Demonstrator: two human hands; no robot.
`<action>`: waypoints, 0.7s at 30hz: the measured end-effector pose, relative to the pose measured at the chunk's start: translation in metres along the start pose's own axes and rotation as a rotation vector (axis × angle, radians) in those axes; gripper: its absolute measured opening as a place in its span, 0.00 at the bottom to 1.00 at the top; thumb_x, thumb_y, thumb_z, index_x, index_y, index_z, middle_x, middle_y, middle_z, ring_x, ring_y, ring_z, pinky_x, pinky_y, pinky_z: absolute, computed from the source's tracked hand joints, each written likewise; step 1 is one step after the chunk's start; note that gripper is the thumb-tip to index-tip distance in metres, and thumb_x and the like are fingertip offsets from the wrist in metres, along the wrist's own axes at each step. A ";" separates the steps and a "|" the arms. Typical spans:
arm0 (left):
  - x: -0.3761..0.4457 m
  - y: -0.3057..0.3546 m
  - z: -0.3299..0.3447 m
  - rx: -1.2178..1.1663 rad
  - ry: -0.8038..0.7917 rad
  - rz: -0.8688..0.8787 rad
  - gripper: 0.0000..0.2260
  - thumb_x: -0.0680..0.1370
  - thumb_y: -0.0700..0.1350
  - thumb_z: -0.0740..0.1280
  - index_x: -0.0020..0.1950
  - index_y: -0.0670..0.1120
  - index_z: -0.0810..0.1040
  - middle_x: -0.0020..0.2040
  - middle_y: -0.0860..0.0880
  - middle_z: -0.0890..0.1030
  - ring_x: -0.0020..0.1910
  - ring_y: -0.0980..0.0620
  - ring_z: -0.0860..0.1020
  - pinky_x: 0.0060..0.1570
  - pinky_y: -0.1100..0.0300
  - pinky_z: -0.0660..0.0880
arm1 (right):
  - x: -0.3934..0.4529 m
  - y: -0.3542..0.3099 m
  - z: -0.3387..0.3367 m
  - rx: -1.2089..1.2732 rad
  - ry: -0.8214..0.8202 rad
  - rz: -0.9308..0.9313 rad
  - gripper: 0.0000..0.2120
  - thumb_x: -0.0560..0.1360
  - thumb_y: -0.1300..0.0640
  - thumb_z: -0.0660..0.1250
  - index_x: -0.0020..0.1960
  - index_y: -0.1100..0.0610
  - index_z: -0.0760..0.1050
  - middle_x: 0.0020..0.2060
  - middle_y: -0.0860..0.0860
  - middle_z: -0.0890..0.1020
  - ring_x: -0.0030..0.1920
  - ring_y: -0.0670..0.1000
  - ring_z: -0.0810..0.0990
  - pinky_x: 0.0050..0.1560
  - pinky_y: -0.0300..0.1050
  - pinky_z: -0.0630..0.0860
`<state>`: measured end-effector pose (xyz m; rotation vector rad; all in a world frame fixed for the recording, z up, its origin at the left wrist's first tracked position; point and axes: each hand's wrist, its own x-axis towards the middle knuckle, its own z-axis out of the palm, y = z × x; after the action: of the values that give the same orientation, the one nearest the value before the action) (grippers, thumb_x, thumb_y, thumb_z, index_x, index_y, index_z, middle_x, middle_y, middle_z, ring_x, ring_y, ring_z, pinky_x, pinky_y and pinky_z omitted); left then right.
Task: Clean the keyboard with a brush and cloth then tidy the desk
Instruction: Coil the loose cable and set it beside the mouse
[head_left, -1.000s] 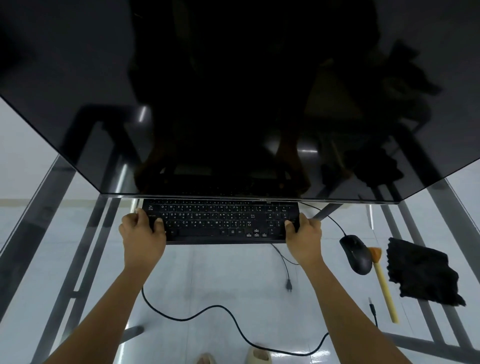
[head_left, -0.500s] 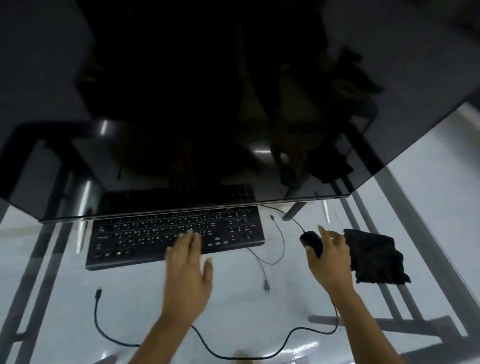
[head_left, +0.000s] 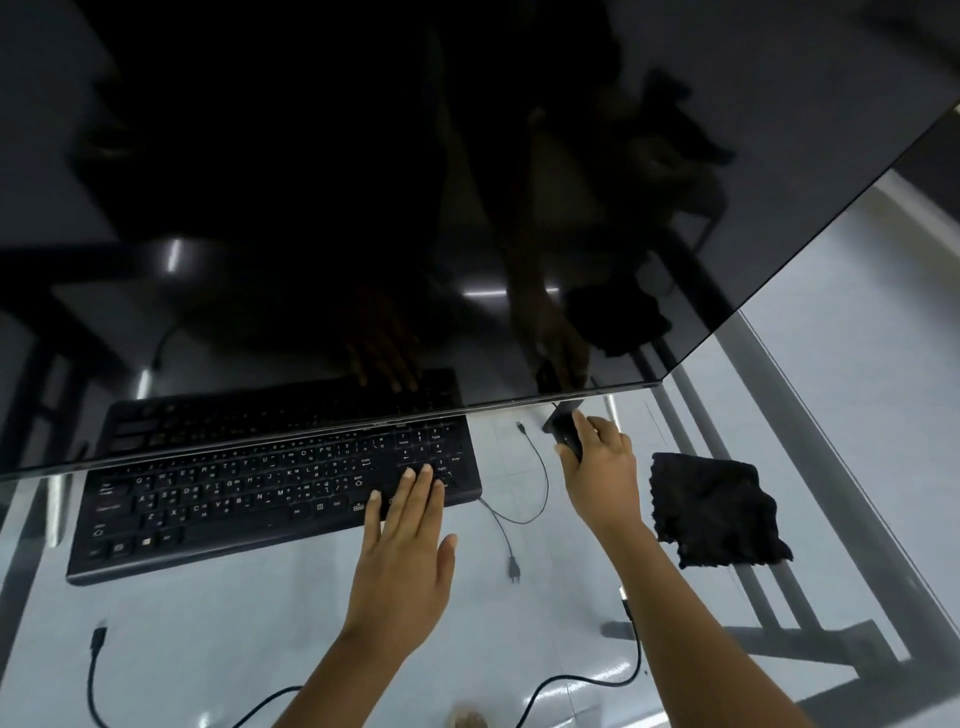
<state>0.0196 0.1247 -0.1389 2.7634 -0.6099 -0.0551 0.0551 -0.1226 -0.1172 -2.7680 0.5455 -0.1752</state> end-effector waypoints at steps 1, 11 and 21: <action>-0.001 0.000 0.000 -0.002 0.007 0.004 0.25 0.80 0.52 0.51 0.74 0.42 0.62 0.76 0.46 0.60 0.77 0.49 0.54 0.71 0.44 0.54 | 0.004 0.000 0.002 0.005 -0.002 0.005 0.22 0.77 0.55 0.68 0.69 0.59 0.72 0.62 0.59 0.77 0.58 0.62 0.74 0.58 0.57 0.75; -0.004 -0.002 0.001 0.010 -0.003 -0.010 0.25 0.81 0.53 0.52 0.75 0.43 0.60 0.77 0.47 0.59 0.77 0.51 0.51 0.72 0.45 0.52 | 0.017 -0.004 0.009 0.049 -0.001 0.009 0.22 0.80 0.50 0.62 0.71 0.58 0.69 0.65 0.58 0.74 0.62 0.59 0.72 0.62 0.56 0.72; -0.014 -0.012 -0.010 0.005 0.000 -0.012 0.25 0.81 0.53 0.52 0.75 0.43 0.61 0.77 0.47 0.59 0.77 0.50 0.53 0.71 0.45 0.52 | -0.001 0.001 -0.001 0.093 0.089 0.046 0.23 0.77 0.54 0.67 0.70 0.59 0.70 0.63 0.62 0.74 0.61 0.65 0.72 0.59 0.63 0.73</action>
<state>0.0132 0.1440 -0.1340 2.7716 -0.5946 -0.0567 0.0532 -0.1236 -0.1172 -2.6648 0.6074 -0.3070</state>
